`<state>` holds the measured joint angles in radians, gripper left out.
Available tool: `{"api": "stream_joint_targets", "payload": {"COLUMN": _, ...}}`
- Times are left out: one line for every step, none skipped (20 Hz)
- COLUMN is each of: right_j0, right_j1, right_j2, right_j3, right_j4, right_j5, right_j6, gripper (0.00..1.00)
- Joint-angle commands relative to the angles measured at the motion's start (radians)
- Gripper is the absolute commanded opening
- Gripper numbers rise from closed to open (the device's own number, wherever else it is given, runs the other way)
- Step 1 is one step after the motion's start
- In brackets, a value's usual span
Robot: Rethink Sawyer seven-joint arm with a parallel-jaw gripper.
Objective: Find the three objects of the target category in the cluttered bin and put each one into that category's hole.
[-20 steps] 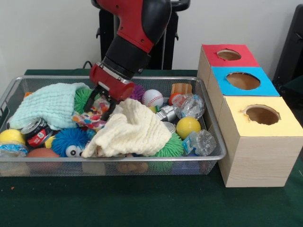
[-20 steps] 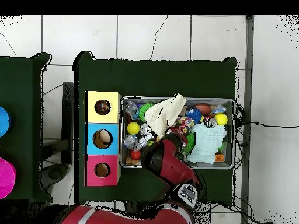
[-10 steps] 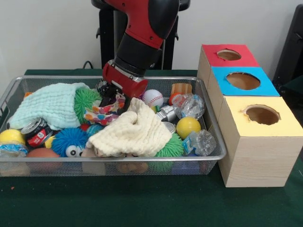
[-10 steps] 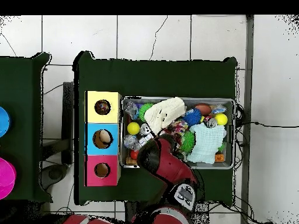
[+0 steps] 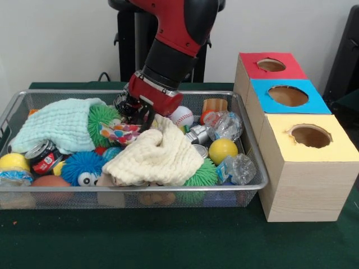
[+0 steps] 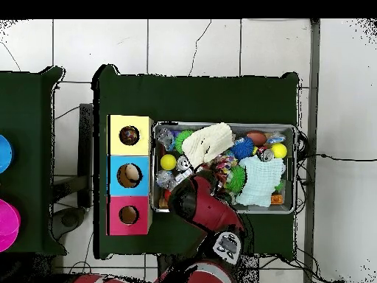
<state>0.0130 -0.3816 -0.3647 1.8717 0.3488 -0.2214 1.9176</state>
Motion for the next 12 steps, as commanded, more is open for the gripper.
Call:
{"api": "stream_joint_targets", "payload": {"right_j0": 0.089, "right_j1": -0.005, "right_j2": -0.047, "right_j3": -0.070, "right_j4": 0.008, "right_j5": -0.122, "right_j6": 0.123, "gripper": 0.00}}
{"api": "stream_joint_targets", "payload": {"right_j0": 0.116, "right_j1": -0.008, "right_j2": -0.077, "right_j3": -0.064, "right_j4": 0.026, "right_j5": -0.145, "right_j6": 0.125, "gripper": 0.00}}
{"api": "stream_joint_targets", "payload": {"right_j0": 0.165, "right_j1": -0.011, "right_j2": -0.134, "right_j3": -0.054, "right_j4": 0.065, "right_j5": -0.180, "right_j6": 0.123, "gripper": 0.00}}
{"api": "stream_joint_targets", "payload": {"right_j0": 0.189, "right_j1": -0.016, "right_j2": -0.161, "right_j3": -0.049, "right_j4": 0.081, "right_j5": -0.185, "right_j6": 0.121, "gripper": 0.00}}
{"api": "stream_joint_targets", "payload": {"right_j0": 0.232, "right_j1": -0.025, "right_j2": -0.214, "right_j3": -0.043, "right_j4": 0.113, "right_j5": -0.190, "right_j6": 0.109, "gripper": 0.00}}
{"api": "stream_joint_targets", "payload": {"right_j0": 0.250, "right_j1": -0.034, "right_j2": -0.234, "right_j3": -0.040, "right_j4": 0.120, "right_j5": -0.175, "right_j6": 0.104, "gripper": 0.00}}
{"api": "stream_joint_targets", "payload": {"right_j0": 0.279, "right_j1": -0.047, "right_j2": -0.274, "right_j3": -0.041, "right_j4": 0.133, "right_j5": -0.143, "right_j6": 0.088, "gripper": 0.00}}
{"api": "stream_joint_targets", "payload": {"right_j0": 0.290, "right_j1": -0.059, "right_j2": -0.288, "right_j3": -0.042, "right_j4": 0.133, "right_j5": -0.113, "right_j6": 0.084, "gripper": 0.00}}
{"api": "stream_joint_targets", "payload": {"right_j0": 0.295, "right_j1": -0.089, "right_j2": -0.299, "right_j3": -0.051, "right_j4": 0.116, "right_j5": -0.050, "right_j6": 0.072, "gripper": 0.00}}
{"api": "stream_joint_targets", "payload": {"right_j0": 0.297, "right_j1": -0.105, "right_j2": -0.301, "right_j3": -0.057, "right_j4": 0.103, "right_j5": -0.016, "right_j6": 0.067, "gripper": 0.00}}
{"api": "stream_joint_targets", "payload": {"right_j0": 0.283, "right_j1": -0.144, "right_j2": -0.284, "right_j3": -0.068, "right_j4": 0.076, "right_j5": 0.049, "right_j6": 0.063, "gripper": 0.00}}
{"api": "stream_joint_targets", "payload": {"right_j0": 0.282, "right_j1": -0.158, "right_j2": -0.280, "right_j3": -0.075, "right_j4": 0.066, "right_j5": 0.085, "right_j6": 0.062, "gripper": 0.00}}
